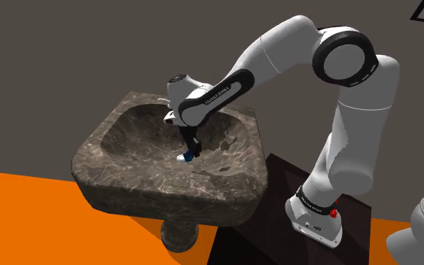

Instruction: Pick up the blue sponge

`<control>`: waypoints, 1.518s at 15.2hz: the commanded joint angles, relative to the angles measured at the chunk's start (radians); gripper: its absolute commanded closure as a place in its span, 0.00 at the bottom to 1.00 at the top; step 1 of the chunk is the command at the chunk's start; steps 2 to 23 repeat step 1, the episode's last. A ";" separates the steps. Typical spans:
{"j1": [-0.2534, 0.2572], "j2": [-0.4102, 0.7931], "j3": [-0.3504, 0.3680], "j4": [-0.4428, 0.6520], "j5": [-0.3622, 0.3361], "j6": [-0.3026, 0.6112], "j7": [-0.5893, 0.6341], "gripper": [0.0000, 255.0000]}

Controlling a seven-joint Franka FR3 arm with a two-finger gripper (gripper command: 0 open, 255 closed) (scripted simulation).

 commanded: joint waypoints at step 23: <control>-0.001 -0.004 0.000 0.003 0.001 -0.007 -0.002 1.00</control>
